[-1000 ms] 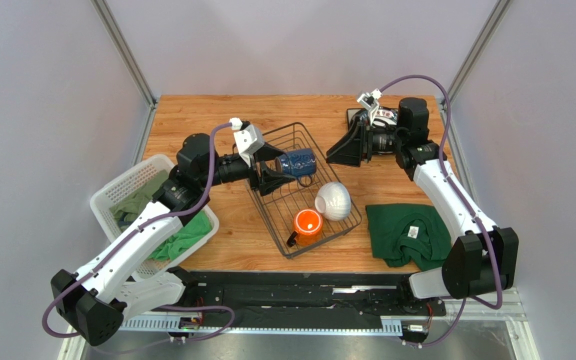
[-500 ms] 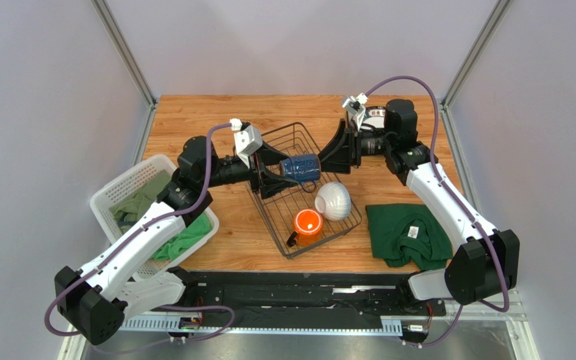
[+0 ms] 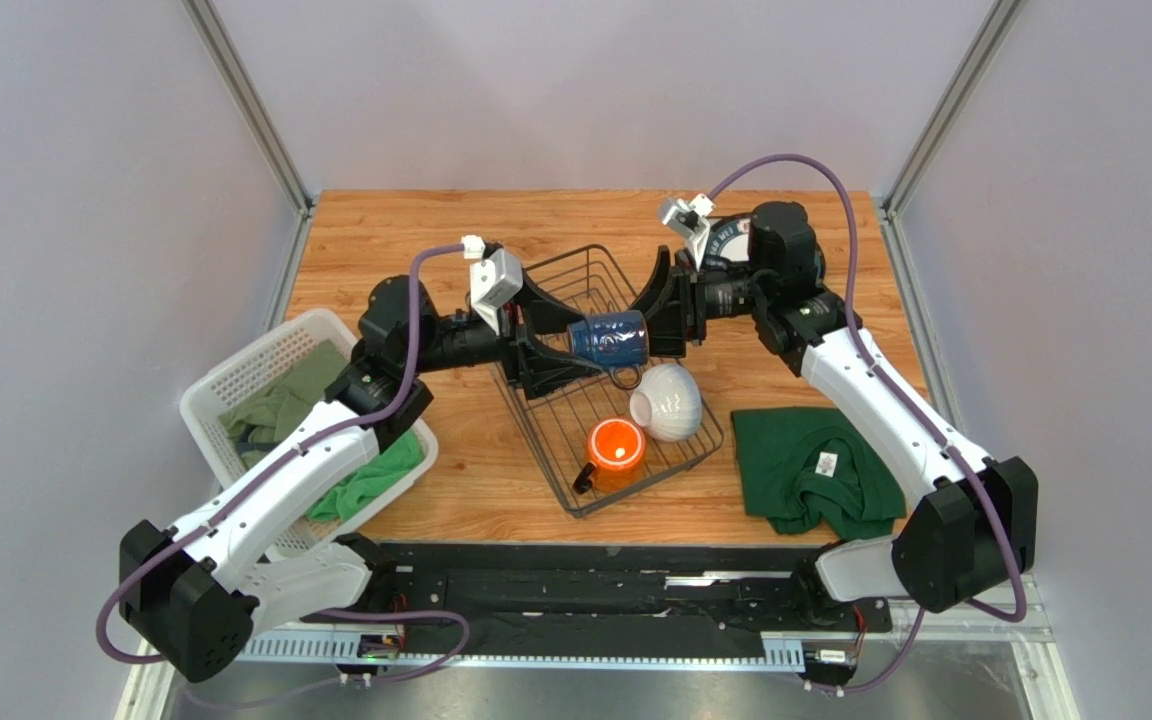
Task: Unload the mixed dishes from the dish rack
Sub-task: Pick up the cup from the dish rack.
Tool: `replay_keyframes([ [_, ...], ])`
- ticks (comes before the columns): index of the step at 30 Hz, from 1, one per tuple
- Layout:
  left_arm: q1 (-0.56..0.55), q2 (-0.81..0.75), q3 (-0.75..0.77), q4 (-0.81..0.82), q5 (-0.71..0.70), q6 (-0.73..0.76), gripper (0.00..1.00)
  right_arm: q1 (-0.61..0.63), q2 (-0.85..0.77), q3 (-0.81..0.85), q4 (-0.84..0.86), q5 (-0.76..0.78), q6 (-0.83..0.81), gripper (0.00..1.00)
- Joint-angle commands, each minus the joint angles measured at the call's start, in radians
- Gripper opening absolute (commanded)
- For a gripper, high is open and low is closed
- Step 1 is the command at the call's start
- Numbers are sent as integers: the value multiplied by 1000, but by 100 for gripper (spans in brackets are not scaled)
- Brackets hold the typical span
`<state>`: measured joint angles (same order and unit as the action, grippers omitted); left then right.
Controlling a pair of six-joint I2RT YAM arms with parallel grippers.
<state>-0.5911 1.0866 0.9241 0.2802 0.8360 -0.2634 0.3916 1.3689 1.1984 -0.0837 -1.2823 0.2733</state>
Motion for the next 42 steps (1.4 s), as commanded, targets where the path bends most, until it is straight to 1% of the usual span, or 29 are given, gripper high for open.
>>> replay_keyframes([
  [1,10,1,-1,168,41,-77,0,23,-16,6,62,6,1,48],
  [3,11,4,-7,188,43,-95,0,26,-19,7,64,6,1,45],
  [7,17,4,-19,194,34,-103,0,27,-30,4,64,6,0,35],
  [8,17,3,-19,194,35,-105,0,29,-31,3,64,6,0,29],
  [10,19,1,-22,192,28,-106,0,27,-33,1,64,6,0,24],
  [11,19,1,-22,188,25,-105,0,27,-31,1,64,8,0,19],
  [18,22,-13,-24,117,-11,-59,1,27,-33,1,52,8,-8,0],
  [19,24,-14,-24,108,-15,-50,4,27,-33,1,48,9,-11,0],
  [20,24,-17,-24,97,-18,-39,12,27,-34,4,44,12,-22,0],
  [22,28,-24,-24,60,-32,-13,23,26,-34,9,27,14,-29,0],
  [23,30,-25,-24,33,-35,-4,33,24,-34,10,22,14,-31,0],
  [25,36,-36,-22,7,-43,24,41,23,-36,12,16,14,-37,0],
  [26,39,-39,-24,-5,-47,30,48,21,-36,13,15,14,-39,0],
  [27,42,-47,-24,-25,-57,44,52,21,-33,16,12,12,-36,0],
  [28,45,-51,-27,-35,-64,49,60,21,-33,20,7,11,-37,0],
  [30,53,-62,-31,-47,-69,62,66,18,-28,24,6,6,-36,0],
  [31,53,-66,-39,-47,-69,65,72,20,-25,27,6,3,-33,0],
  [33,56,-74,-44,-50,-64,78,78,18,-24,27,6,1,-32,0],
  [34,56,-79,-50,-50,-60,82,88,18,-27,26,6,0,-32,0],
  [42,57,-116,-93,-33,-32,118,91,16,-33,30,-2,-9,-36,0],
])
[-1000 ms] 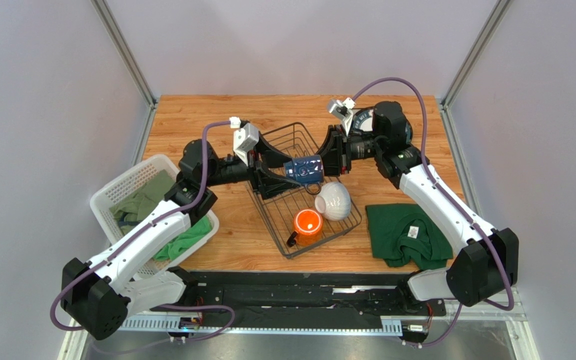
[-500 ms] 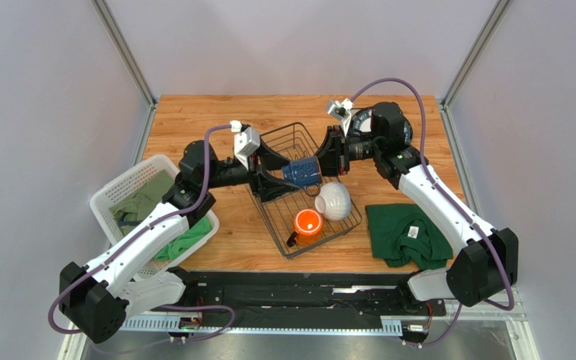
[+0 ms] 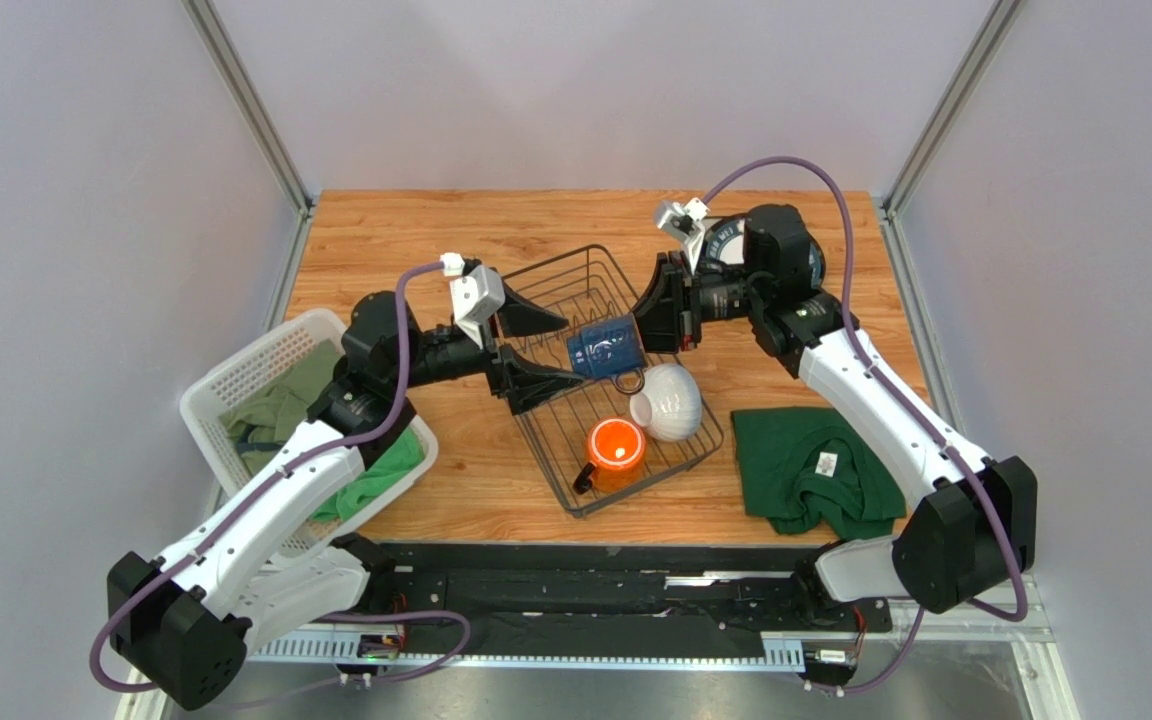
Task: Unload the mixed dishes from the dish rack
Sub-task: Pick up the cup from the dish rack, then place the cup at the center of the board.
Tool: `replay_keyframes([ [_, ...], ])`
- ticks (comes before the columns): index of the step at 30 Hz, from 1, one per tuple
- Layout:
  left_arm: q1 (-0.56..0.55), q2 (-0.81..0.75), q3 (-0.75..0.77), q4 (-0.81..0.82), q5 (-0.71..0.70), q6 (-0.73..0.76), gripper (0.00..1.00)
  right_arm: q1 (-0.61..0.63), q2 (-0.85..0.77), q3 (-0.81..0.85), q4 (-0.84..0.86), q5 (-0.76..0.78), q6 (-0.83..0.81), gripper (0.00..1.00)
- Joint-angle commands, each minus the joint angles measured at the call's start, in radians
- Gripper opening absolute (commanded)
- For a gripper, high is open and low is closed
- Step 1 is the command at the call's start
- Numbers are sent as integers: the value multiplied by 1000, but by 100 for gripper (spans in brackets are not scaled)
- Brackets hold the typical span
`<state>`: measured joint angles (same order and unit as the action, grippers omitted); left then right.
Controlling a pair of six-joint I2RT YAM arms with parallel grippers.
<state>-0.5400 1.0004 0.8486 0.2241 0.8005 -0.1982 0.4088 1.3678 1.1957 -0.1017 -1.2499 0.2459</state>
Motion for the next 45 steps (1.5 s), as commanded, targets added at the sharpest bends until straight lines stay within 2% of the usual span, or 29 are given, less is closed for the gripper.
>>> replay_keyframes([
  [1,6,-32,-17,17,0,59,91,-5,-29,35,13,-42,-10,0],
  [5,8,-51,-19,-35,-18,105,92,-27,-26,76,-84,-29,-77,0],
  [8,12,-66,-17,-77,-40,152,93,-70,-12,128,-226,-2,-155,0],
  [11,14,-77,-6,-150,-79,224,93,-116,-6,153,-271,44,-180,0],
  [13,14,-86,10,-199,-116,270,93,-151,5,189,-320,116,-232,0],
  [14,14,-85,18,-260,-153,314,92,-162,13,215,-416,147,-273,0],
  [17,14,-79,56,-375,-184,405,92,-211,59,294,-560,257,-364,0],
  [23,14,-20,105,-517,-201,480,91,-314,129,366,-703,522,-422,0],
  [30,14,63,147,-604,-259,520,89,-370,180,400,-806,907,-485,0],
  [38,14,122,159,-666,-308,556,88,-493,261,452,-931,1063,-554,0],
  [45,14,158,168,-680,-325,559,88,-579,341,438,-960,1145,-614,0],
])
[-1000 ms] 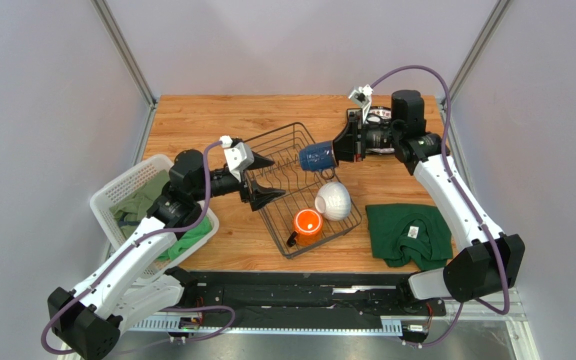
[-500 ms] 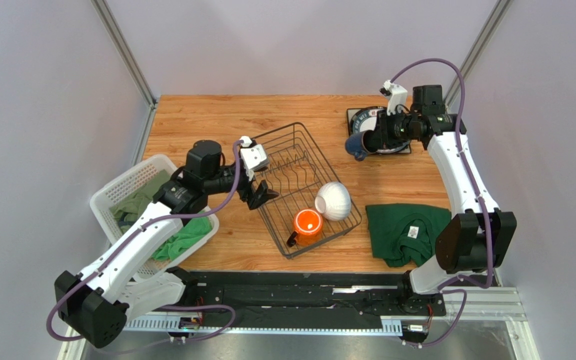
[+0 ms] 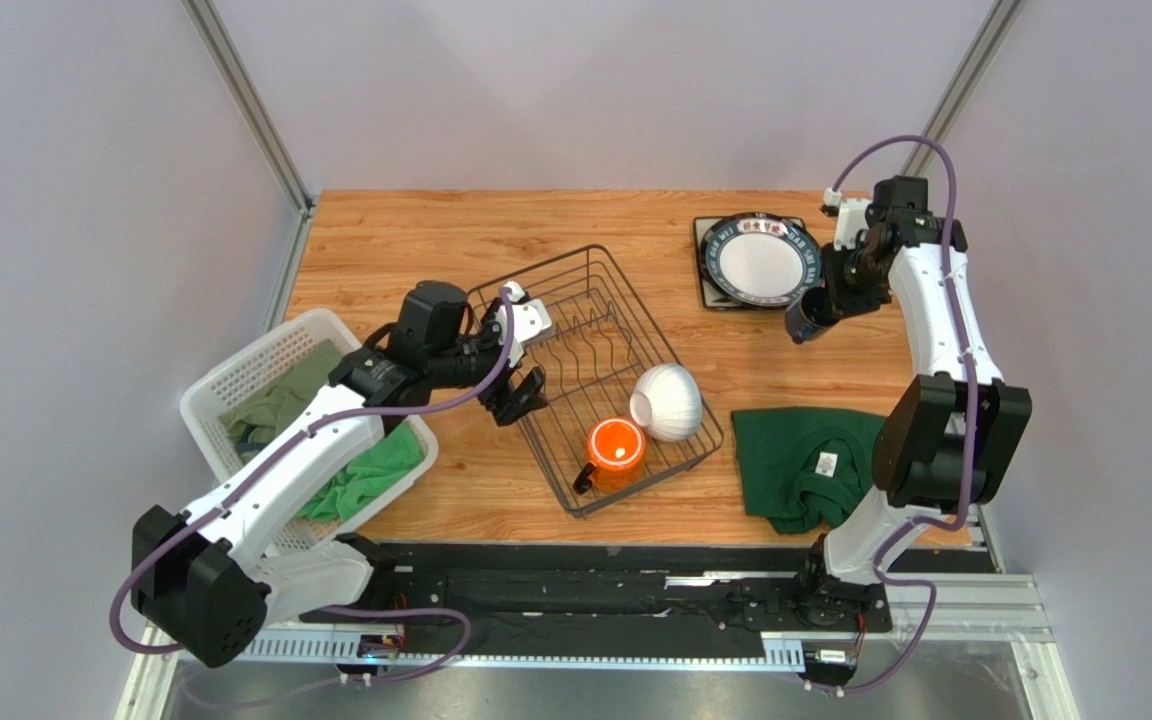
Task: Unload the mixed dishes from the dish rack
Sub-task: Place the cup at the center of the board.
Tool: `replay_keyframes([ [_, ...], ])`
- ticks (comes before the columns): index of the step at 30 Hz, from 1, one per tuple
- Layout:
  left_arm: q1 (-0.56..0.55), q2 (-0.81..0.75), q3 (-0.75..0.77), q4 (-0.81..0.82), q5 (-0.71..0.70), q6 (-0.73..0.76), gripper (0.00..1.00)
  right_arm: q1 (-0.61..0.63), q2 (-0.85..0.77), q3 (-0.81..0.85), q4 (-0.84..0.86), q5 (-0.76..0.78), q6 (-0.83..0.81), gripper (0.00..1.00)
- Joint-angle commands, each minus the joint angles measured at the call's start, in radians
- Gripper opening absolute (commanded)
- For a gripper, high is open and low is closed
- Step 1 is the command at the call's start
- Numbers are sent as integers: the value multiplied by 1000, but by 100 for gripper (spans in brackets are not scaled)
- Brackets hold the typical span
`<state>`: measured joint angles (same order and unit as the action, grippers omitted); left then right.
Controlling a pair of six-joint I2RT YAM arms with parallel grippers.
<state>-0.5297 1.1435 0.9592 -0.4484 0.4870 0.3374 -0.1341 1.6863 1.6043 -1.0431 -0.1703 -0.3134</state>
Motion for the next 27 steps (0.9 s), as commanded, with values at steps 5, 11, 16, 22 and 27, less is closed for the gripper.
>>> replay_keyframes([
  [5,4,24,67,-18,-25,20,87,-78,82,2,28,107,-87,0],
  [11,4,24,72,-30,-15,23,87,-122,165,23,57,152,-107,0],
  [16,4,27,72,-32,-10,26,87,-148,240,55,68,169,-116,0],
  [22,4,39,73,-30,-7,23,87,-174,289,91,75,169,-124,0],
  [27,4,51,78,-30,-1,20,87,-188,319,134,80,169,-121,0],
])
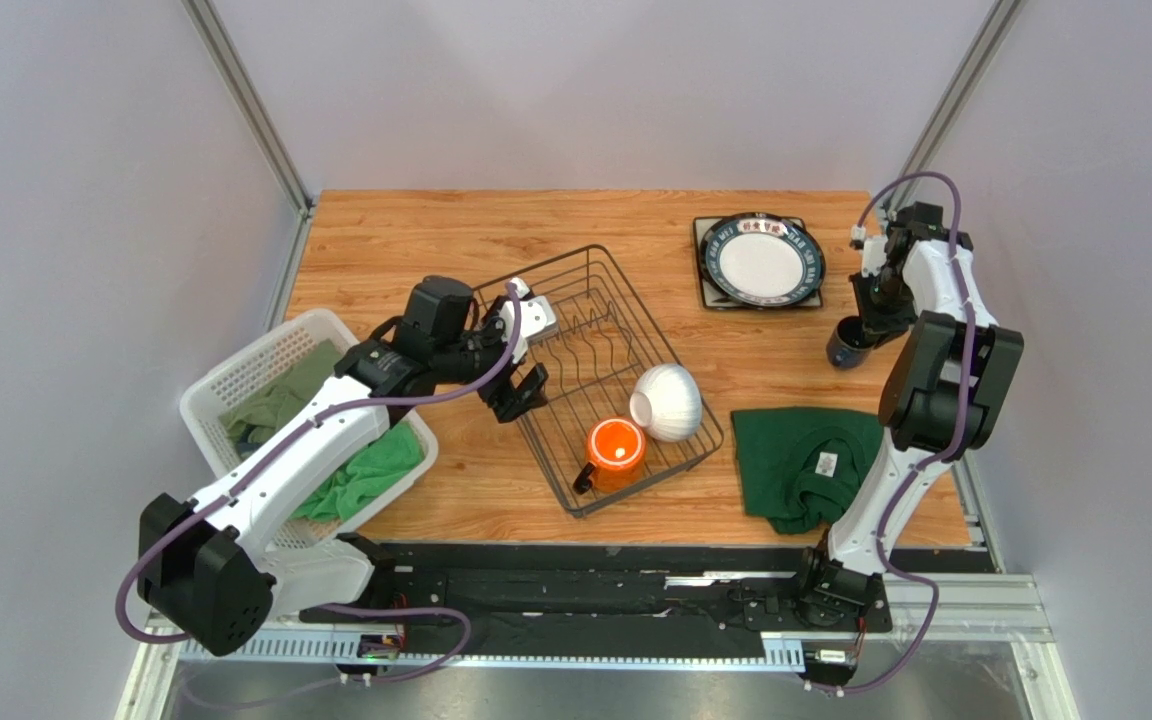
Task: Unload the mixed dishes from the dish rack
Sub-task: Place the cup at the center of the board.
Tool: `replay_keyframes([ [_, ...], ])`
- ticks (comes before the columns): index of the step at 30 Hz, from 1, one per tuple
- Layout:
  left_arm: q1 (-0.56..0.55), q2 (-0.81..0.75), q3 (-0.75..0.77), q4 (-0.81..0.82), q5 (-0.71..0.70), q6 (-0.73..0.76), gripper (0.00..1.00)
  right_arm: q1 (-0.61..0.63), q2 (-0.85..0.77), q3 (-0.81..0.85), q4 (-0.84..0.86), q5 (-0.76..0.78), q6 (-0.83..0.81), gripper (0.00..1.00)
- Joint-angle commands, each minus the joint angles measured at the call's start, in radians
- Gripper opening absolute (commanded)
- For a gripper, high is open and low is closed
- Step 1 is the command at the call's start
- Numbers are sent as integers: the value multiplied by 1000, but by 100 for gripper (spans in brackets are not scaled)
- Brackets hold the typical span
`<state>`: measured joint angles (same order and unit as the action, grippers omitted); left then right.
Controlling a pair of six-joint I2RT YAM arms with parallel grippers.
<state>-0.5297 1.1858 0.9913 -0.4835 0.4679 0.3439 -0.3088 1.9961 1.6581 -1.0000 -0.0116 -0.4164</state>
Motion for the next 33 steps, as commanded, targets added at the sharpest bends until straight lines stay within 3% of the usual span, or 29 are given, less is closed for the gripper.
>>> replay_keyframes([
  [1,4,11,47,3,21,14,87,-15,13,86,37,10,-18,0],
  [18,4,20,49,-7,38,9,86,-24,104,183,-28,50,-16,1],
  [33,4,17,41,-13,48,15,86,-29,150,244,-97,53,-22,27],
])
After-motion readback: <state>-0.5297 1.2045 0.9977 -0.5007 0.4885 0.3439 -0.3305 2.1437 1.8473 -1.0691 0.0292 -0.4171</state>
